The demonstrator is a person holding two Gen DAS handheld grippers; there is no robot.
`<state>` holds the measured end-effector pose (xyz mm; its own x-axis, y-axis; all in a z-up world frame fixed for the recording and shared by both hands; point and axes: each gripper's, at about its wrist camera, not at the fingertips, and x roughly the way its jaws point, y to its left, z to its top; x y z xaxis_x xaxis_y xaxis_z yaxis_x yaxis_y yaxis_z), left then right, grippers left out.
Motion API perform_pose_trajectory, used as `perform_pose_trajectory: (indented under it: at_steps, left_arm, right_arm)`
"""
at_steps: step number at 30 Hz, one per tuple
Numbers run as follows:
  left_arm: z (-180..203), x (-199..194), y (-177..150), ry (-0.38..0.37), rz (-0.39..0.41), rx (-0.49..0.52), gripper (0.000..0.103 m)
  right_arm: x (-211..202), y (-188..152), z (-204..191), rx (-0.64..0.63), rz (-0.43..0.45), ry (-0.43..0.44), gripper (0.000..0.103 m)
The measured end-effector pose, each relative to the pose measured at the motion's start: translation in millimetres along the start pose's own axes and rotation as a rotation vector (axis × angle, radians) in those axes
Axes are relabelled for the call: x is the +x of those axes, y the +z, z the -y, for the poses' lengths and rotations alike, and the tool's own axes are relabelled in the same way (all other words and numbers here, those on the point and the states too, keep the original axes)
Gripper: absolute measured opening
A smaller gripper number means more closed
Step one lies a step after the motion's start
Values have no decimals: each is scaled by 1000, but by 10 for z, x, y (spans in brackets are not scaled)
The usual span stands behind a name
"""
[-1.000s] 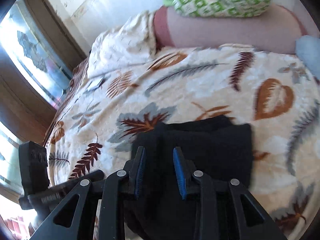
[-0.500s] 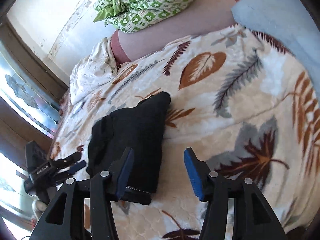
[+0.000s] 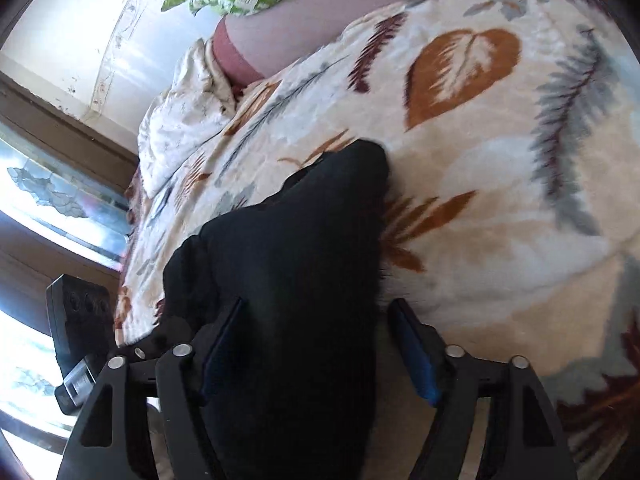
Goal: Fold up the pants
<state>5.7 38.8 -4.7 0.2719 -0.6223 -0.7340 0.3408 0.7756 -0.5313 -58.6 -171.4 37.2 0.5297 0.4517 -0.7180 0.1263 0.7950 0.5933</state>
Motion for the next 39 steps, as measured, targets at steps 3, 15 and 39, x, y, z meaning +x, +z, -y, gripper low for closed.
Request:
perform_pose_trajectory:
  at_steps: [3, 15, 39]
  left_arm:
    - [-26, -33, 12, -21, 8, -18, 55]
    - [-111, 210, 446, -46, -9, -144, 71]
    - [380, -730, -292, 291, 258, 6, 74]
  right_arm:
    - [-104, 49, -145, -45, 10, -12, 35]
    - [-103, 584, 391, 51, 82, -165, 67]
    - [-971, -728, -79, -117, 302, -356, 67]
